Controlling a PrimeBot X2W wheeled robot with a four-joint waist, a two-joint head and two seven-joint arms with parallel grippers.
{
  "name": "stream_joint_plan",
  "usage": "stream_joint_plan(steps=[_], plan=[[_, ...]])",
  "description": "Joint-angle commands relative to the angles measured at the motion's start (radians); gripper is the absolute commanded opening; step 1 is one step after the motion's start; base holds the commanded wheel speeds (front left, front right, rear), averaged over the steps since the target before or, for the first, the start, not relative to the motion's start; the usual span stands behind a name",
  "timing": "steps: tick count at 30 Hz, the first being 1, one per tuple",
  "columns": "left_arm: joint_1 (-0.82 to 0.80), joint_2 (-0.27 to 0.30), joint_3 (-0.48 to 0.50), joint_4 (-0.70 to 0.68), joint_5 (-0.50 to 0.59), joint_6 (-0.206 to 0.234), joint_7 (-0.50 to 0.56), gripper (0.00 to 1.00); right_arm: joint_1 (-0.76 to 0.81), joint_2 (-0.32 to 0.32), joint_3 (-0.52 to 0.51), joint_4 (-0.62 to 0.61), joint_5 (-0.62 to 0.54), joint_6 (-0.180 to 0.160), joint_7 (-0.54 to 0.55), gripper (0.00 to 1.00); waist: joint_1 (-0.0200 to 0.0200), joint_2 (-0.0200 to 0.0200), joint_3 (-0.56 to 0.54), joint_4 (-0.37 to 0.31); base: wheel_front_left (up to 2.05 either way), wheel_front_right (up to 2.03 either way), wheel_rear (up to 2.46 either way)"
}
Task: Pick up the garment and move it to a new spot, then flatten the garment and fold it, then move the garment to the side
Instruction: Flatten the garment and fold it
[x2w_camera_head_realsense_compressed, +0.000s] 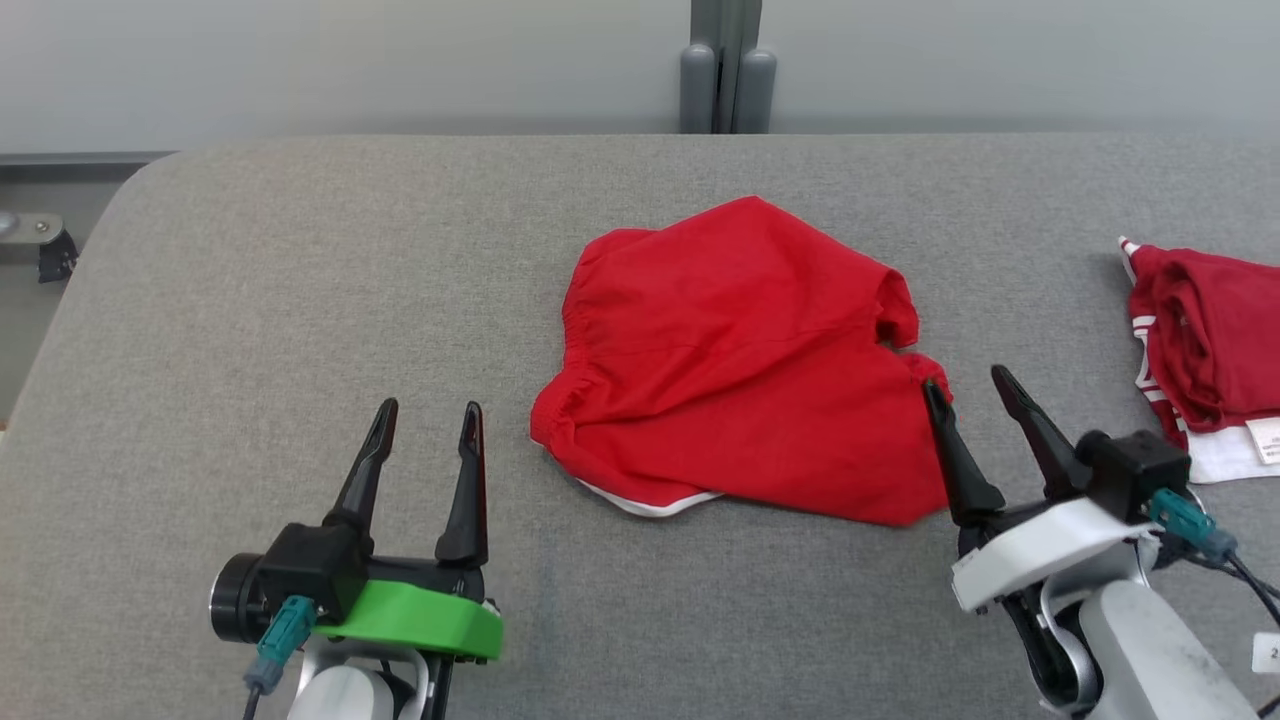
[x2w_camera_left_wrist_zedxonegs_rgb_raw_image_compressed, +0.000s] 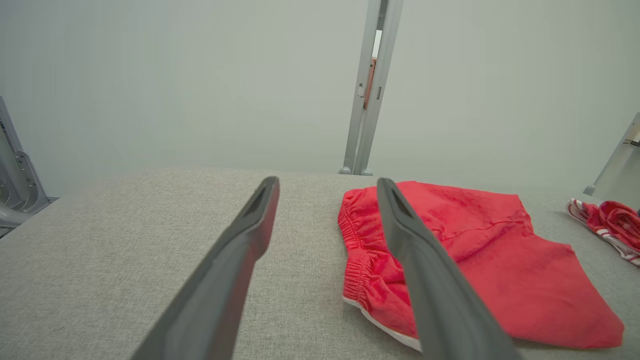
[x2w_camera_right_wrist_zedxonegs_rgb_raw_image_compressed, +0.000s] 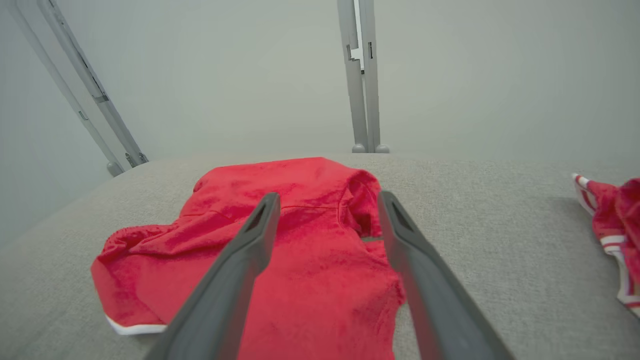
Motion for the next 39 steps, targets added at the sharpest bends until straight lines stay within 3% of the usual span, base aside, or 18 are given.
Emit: stream_joint_plan(steps=[1, 9, 14, 23, 31, 32, 33, 39], plan=[[0.014, 0.002, 0.007, -0.003, 0.003, -0.004, 0.000, 1.00, 0.040, 0.024, -0.038, -0.019, -0.027, 0.000, -0.002, 1.00, 0.0000, -0.0001, -0.009, -0.014, 0.00, 0.00, 0.00], [0.005, 0.002, 0.005, 0.000, 0.012, -0.011, 0.000, 1.00, 0.115, 0.107, -0.120, -0.012, -0.109, 0.000, -0.003, 1.00, 0.0000, -0.0001, 0.009, -0.026, 0.00, 0.00, 0.00], [-0.008, 0.002, 0.000, 0.003, 0.014, -0.015, 0.000, 1.00, 0.099, 0.115, -0.139, 0.027, -0.124, 0.000, -0.003, 1.00, 0.0000, -0.0001, 0.026, -0.021, 0.00, 0.00, 0.00], [-0.031, 0.002, -0.020, 0.010, 0.007, -0.007, 0.000, 1.00, 0.044, 0.117, -0.112, 0.214, -0.094, 0.000, 0.014, 1.00, 0.0000, -0.0001, 0.065, 0.002, 0.00, 0.00, 0.00], [-0.040, 0.002, -0.029, 0.016, 0.006, -0.001, 0.000, 1.00, -0.007, 0.118, -0.091, 0.280, -0.062, 0.000, 0.004, 1.00, 0.0000, -0.0001, 0.078, 0.012, 0.00, 0.00, 0.00], [-0.040, 0.002, -0.030, 0.018, 0.005, -0.001, 0.000, 1.00, -0.011, 0.116, -0.082, 0.282, -0.055, 0.000, 0.003, 0.36, 0.0000, -0.0001, 0.078, 0.012, 0.00, 0.00, 0.00], [-0.041, 0.002, -0.031, 0.019, 0.005, 0.000, 0.000, 1.00, -0.013, 0.113, -0.079, 0.284, -0.047, 0.000, 0.001, 0.00, 0.0000, -0.0001, 0.077, 0.012, 0.00, 0.00, 0.00], [-0.039, 0.002, -0.029, 0.023, 0.002, 0.003, 0.000, 1.00, -0.023, 0.098, -0.056, 0.270, -0.009, 0.000, -0.002, 0.00, 0.0000, -0.0001, 0.065, 0.006, 0.00, 0.00, 0.00]])
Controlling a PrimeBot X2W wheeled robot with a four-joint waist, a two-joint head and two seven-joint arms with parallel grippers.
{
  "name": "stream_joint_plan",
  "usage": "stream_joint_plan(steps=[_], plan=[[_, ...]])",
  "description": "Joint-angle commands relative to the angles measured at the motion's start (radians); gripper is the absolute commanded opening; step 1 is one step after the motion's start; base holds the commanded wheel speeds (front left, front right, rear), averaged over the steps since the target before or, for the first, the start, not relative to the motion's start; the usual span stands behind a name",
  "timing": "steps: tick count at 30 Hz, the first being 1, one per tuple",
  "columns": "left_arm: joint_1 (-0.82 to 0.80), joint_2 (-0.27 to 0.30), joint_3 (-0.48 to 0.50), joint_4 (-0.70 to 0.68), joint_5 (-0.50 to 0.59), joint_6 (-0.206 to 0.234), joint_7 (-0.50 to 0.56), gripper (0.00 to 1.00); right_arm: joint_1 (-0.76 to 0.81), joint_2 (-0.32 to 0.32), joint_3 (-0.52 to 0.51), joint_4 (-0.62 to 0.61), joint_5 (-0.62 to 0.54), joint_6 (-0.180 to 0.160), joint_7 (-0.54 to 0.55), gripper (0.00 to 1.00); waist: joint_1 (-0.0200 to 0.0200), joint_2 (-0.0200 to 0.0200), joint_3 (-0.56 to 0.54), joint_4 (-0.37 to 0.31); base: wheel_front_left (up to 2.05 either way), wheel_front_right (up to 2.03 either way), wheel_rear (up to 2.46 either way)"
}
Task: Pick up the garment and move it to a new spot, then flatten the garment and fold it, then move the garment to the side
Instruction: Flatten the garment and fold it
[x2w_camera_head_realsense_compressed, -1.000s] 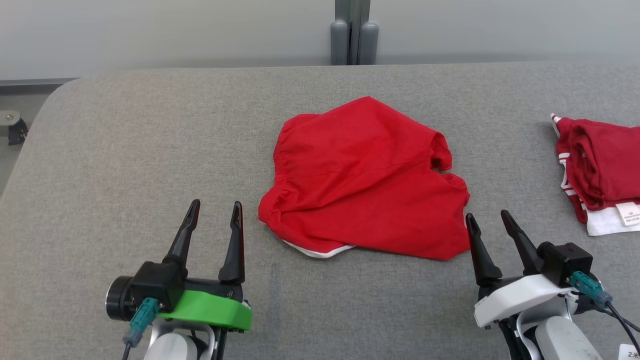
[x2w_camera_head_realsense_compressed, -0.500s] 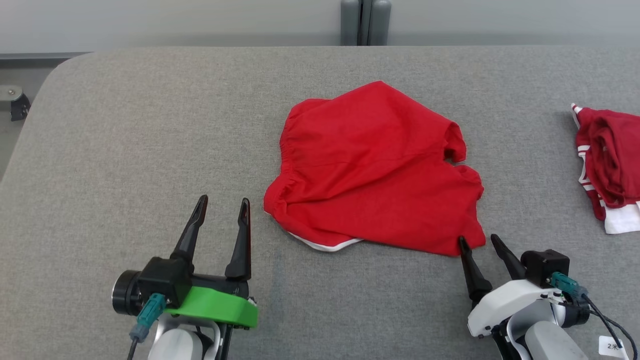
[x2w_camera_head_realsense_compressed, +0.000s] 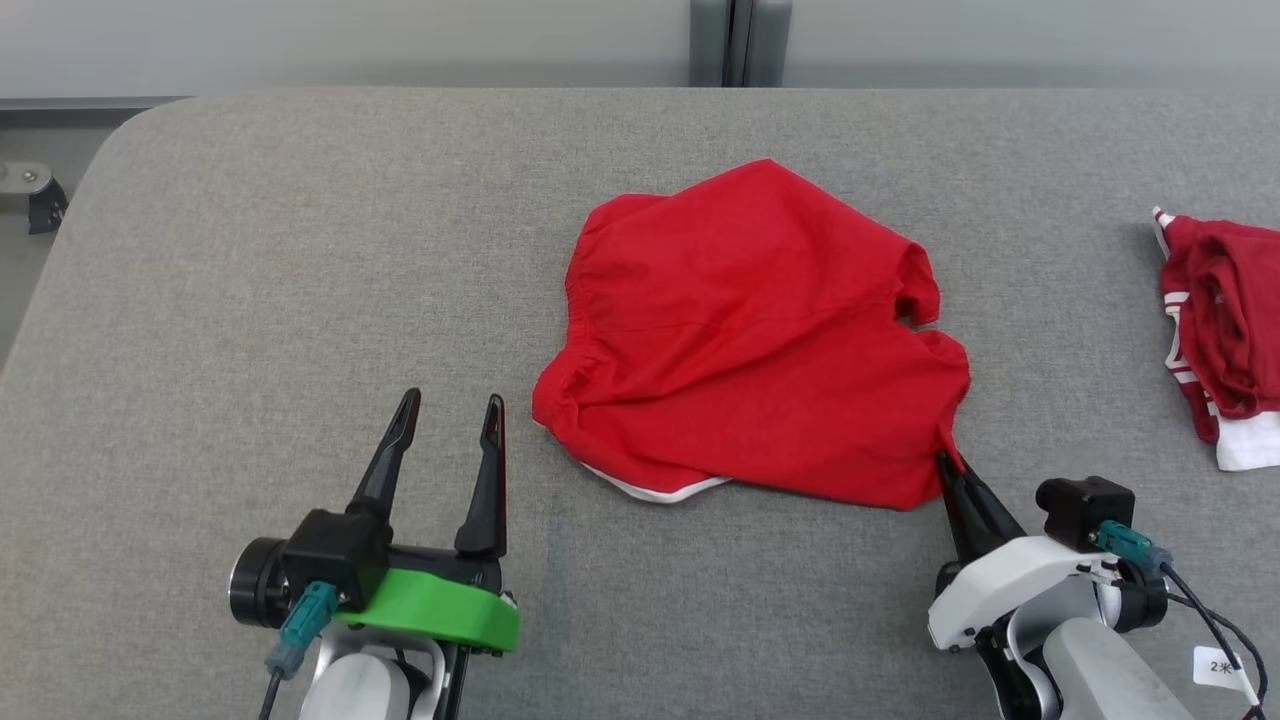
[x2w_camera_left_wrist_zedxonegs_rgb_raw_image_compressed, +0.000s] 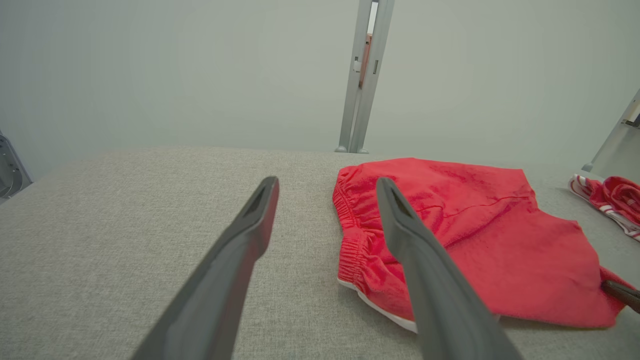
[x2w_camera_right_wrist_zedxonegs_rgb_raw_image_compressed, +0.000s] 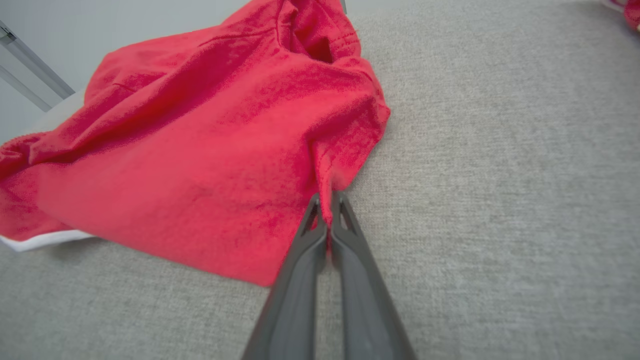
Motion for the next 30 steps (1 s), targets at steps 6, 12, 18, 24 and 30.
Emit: stream_joint_plan(steps=[6, 12, 18, 24, 30], plan=[[0.006, 0.002, 0.011, 0.004, 0.000, 0.006, 0.000, 1.00, 0.005, -0.015, 0.003, -0.093, 0.021, 0.000, -0.007, 0.00, 0.0000, 0.0000, -0.023, -0.016, 0.00, 0.00, 0.00], [0.009, 0.002, 0.006, 0.003, -0.004, 0.005, 0.000, 1.00, 0.003, -0.030, -0.001, -0.192, 0.066, 0.000, 0.000, 0.00, 0.0000, 0.0000, -0.033, -0.017, 0.00, 0.00, 0.00], [-0.003, 0.002, -0.003, 0.000, -0.003, 0.002, 0.000, 1.00, -0.065, -0.056, -0.015, -0.218, 0.081, 0.000, 0.071, 0.00, 0.0000, 0.0000, -0.017, 0.001, 0.00, 0.00, 0.00], [-0.018, 0.002, -0.010, 0.001, -0.005, 0.003, 0.000, 1.00, -0.152, -0.075, -0.021, -0.147, 0.089, 0.000, 0.157, 0.00, 0.0000, 0.0000, 0.004, 0.039, 0.00, 0.00, 0.00], [-0.027, 0.002, -0.018, 0.004, -0.012, 0.004, 0.000, 1.00, -0.233, -0.084, 0.018, -0.040, 0.097, 0.000, 0.212, 0.00, 0.0000, 0.0000, 0.025, 0.076, 0.00, 0.00, 0.00]])
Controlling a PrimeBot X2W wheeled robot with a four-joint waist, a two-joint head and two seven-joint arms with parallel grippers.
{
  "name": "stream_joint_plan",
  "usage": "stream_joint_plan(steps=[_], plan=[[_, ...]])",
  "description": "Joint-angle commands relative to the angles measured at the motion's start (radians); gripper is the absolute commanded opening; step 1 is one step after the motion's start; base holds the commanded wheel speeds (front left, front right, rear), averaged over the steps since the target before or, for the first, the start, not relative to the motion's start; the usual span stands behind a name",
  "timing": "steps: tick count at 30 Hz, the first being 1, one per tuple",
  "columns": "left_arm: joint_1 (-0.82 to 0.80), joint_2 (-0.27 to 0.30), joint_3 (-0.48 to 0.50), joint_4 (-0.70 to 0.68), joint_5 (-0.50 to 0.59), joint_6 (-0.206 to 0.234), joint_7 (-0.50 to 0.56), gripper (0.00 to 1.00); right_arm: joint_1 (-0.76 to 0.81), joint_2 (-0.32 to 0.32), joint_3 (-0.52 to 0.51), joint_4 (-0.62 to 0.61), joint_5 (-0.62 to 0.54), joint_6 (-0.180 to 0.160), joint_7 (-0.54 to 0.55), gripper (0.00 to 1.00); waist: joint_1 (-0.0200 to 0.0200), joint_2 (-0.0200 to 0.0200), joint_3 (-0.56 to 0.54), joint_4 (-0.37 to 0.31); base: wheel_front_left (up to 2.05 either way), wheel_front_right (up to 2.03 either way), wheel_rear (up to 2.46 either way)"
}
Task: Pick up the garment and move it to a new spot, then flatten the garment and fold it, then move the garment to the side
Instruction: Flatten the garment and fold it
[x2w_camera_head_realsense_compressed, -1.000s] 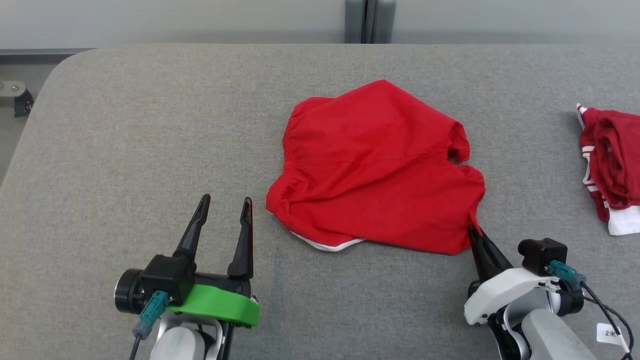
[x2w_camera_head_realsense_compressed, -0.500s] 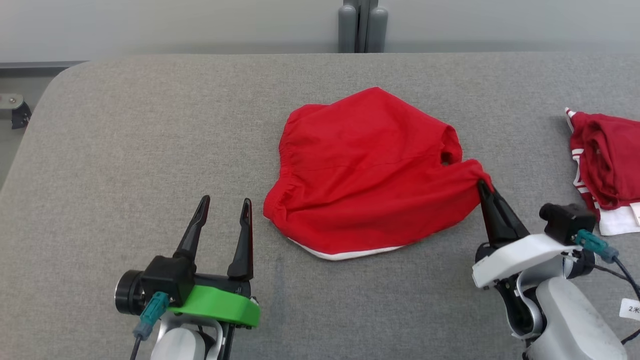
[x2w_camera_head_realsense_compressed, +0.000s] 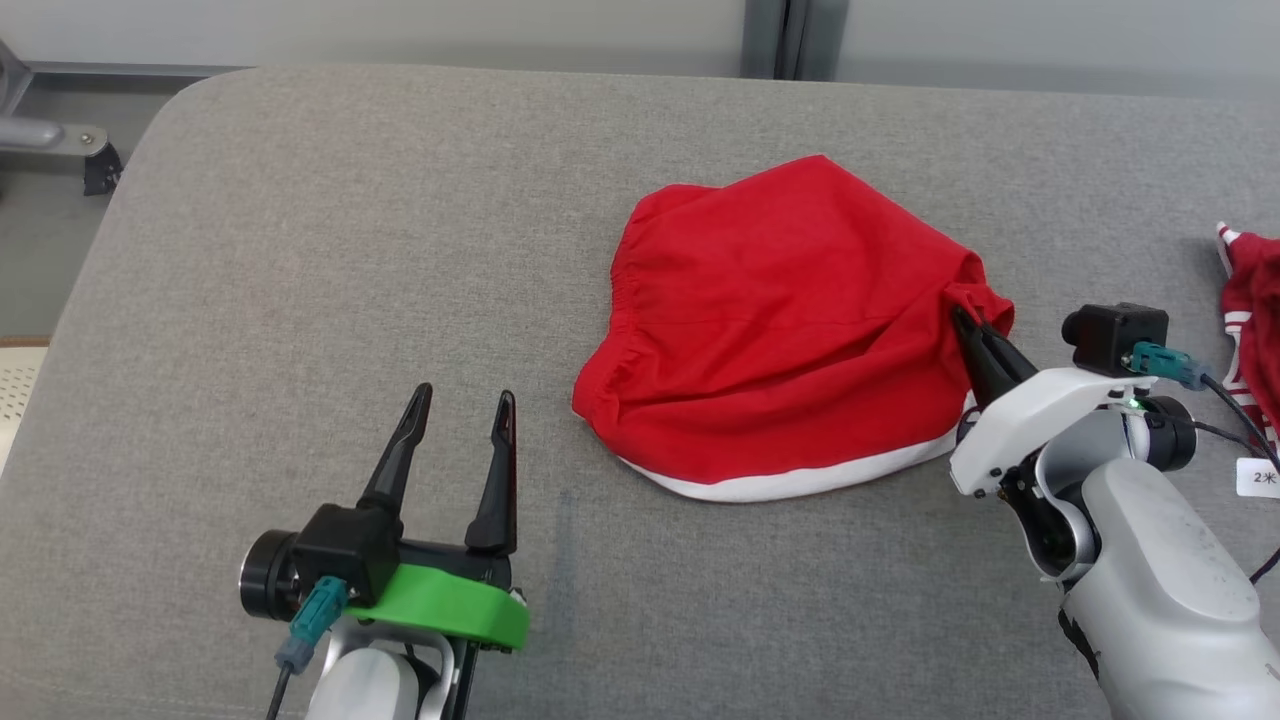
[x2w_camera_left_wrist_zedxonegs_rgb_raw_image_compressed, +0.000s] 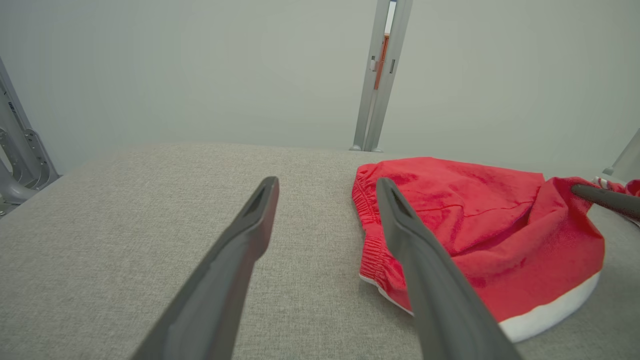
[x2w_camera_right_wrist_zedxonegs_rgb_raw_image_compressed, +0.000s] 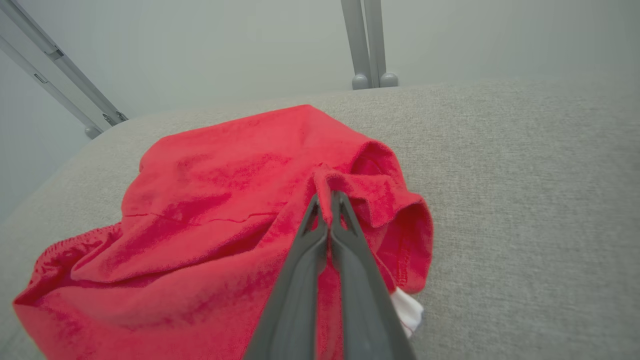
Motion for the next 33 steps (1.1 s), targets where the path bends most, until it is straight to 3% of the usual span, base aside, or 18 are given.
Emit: stream_joint_plan(steps=[1, 6, 7, 8, 17, 26, 33], plan=[[-0.019, 0.002, -0.004, 0.001, -0.009, 0.002, 0.000, 1.00, -0.022, -0.008, 0.010, 0.025, 0.002, 0.000, 0.004, 0.00, 0.0000, 0.0000, 0.017, 0.022, 0.00, 0.00, 0.00], [-0.022, 0.002, -0.014, -0.002, -0.017, 0.009, 0.000, 1.00, -0.069, -0.019, 0.070, 0.133, -0.015, 0.000, -0.002, 0.00, 0.0000, 0.0000, 0.026, 0.042, 0.00, 0.00, 0.00], [-0.022, 0.002, -0.016, -0.003, -0.017, 0.009, 0.000, 1.00, -0.087, -0.025, 0.084, 0.178, -0.034, 0.000, -0.019, 0.80, 0.0000, 0.0000, 0.027, 0.045, 0.00, 0.00, 0.00], [-0.022, 0.002, -0.015, -0.003, -0.017, 0.010, 0.000, 1.00, -0.093, -0.021, 0.084, 0.195, -0.033, 0.000, -0.028, 1.00, 0.0000, 0.0000, 0.027, 0.046, 0.00, 0.00, 0.00], [-0.003, 0.002, 0.008, -0.018, -0.014, 0.000, 0.000, 1.00, -0.079, -0.011, 0.106, 0.236, 0.017, 0.000, -0.144, 1.00, 0.0000, 0.0000, -0.010, 0.000, 0.00, 0.00, 0.00], [0.030, 0.002, 0.030, -0.015, 0.002, -0.011, 0.000, 1.00, 0.027, -0.049, 0.059, 0.126, 0.072, 0.000, -0.197, 1.00, 0.0000, 0.0000, -0.059, -0.074, 0.00, 0.00, 0.00], [0.045, 0.002, 0.040, -0.005, 0.006, -0.015, 0.000, 1.00, 0.148, -0.007, -0.049, 0.010, 0.088, 0.000, -0.216, 1.00, 0.0000, 0.0000, -0.078, -0.107, 0.00, 0.00, 0.00]])
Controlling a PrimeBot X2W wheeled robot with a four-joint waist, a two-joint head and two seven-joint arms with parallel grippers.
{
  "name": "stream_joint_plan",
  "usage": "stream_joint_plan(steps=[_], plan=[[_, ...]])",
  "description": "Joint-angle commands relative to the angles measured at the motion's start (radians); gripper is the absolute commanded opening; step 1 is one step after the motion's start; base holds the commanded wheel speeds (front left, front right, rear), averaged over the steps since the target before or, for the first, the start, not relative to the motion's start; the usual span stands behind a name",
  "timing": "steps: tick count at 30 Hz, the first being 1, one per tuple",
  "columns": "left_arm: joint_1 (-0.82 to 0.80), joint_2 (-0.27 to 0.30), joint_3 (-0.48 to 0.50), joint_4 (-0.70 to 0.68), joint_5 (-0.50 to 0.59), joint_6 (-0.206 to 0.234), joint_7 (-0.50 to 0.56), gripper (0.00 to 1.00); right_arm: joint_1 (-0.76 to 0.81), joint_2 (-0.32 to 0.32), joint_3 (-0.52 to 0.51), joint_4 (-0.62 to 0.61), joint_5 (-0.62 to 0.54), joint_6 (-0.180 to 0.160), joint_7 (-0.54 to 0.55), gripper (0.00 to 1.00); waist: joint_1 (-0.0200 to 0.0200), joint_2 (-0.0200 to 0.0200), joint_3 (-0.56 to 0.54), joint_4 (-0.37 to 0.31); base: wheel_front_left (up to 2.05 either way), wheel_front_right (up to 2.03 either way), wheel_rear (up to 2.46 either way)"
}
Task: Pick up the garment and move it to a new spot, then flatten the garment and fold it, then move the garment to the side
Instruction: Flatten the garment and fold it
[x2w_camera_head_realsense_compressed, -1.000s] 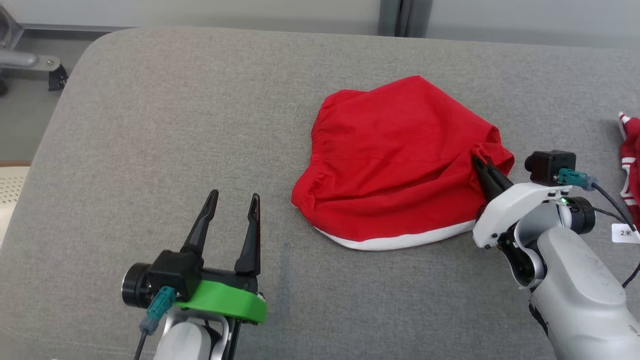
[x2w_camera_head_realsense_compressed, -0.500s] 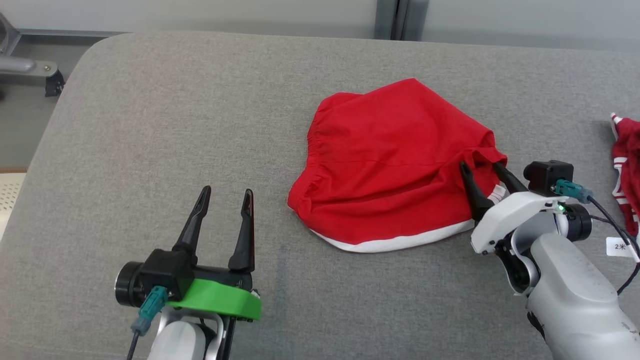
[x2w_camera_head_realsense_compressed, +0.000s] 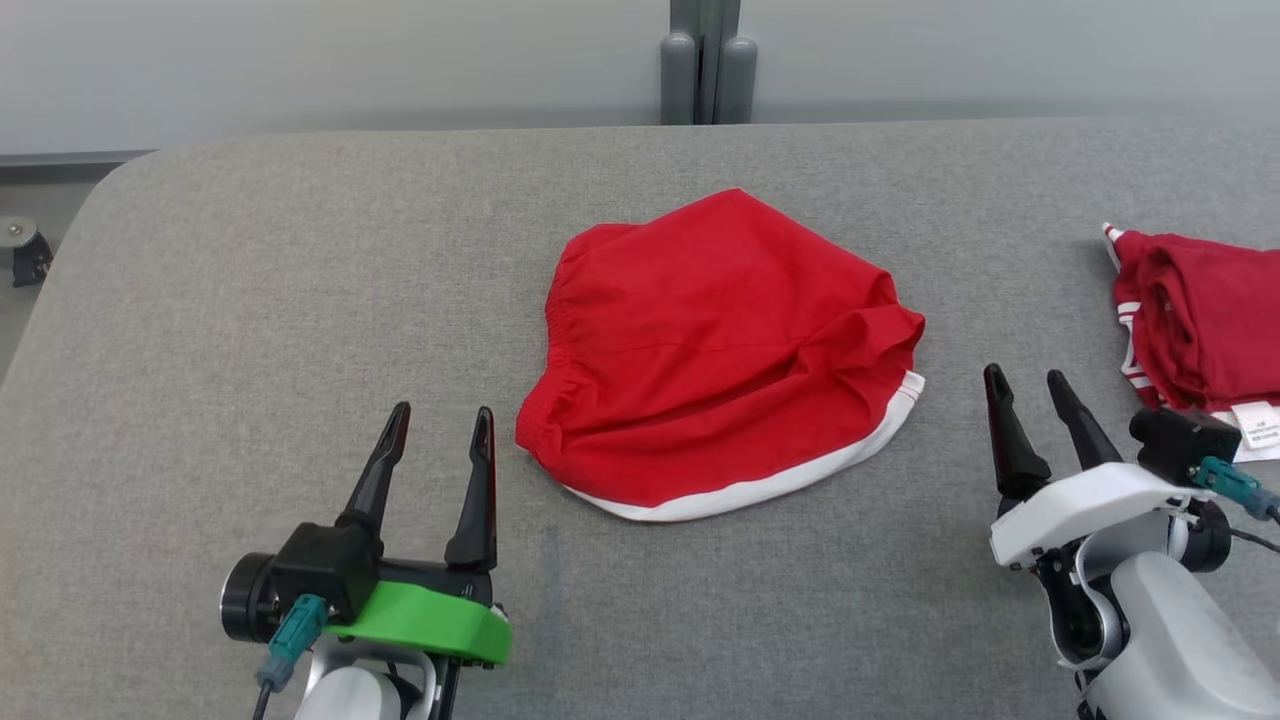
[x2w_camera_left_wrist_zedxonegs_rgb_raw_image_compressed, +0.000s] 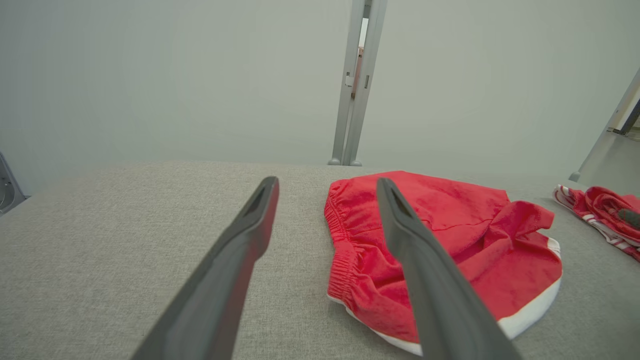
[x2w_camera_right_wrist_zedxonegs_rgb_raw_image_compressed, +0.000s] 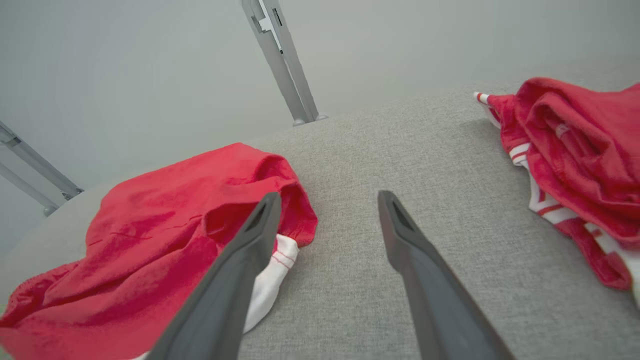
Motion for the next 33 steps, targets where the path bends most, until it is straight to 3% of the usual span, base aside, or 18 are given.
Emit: stream_joint_plan(steps=[1, 13, 17, 23, 33], plan=[[0.012, 0.002, 0.003, 0.006, 0.004, -0.004, 0.000, 1.00, 0.031, 0.010, -0.012, -0.026, 0.008, 0.000, -0.006, 1.00, 0.0000, -0.0001, -0.011, -0.016, 0.00, 0.00, 0.00], [0.010, 0.002, 0.007, 0.055, 0.002, 0.008, 0.000, 1.00, 0.110, 0.062, -0.064, -0.147, -0.038, 0.000, -0.008, 1.00, 0.0000, -0.0001, 0.013, -0.039, 0.00, 0.00, 0.00], [-0.009, 0.002, -0.004, 0.127, -0.007, 0.021, 0.000, 1.00, 0.096, 0.065, -0.064, -0.161, -0.043, 0.000, -0.005, 1.00, 0.0000, -0.0001, 0.027, -0.051, 0.00, 0.00, 0.00], [-0.075, 0.003, -0.025, 0.317, -0.023, 0.076, 0.000, 1.00, 0.093, 0.071, -0.052, -0.165, -0.052, 0.000, 0.003, 1.00, 0.0000, -0.0001, 0.046, -0.080, 0.00, 0.00, 0.00], [-0.146, 0.003, -0.056, 0.411, -0.047, 0.099, 0.000, 1.00, 0.084, 0.074, -0.053, -0.174, -0.051, 0.000, 0.001, 1.00, 0.0000, -0.0001, 0.071, -0.121, 0.00, 0.00, 0.00]])
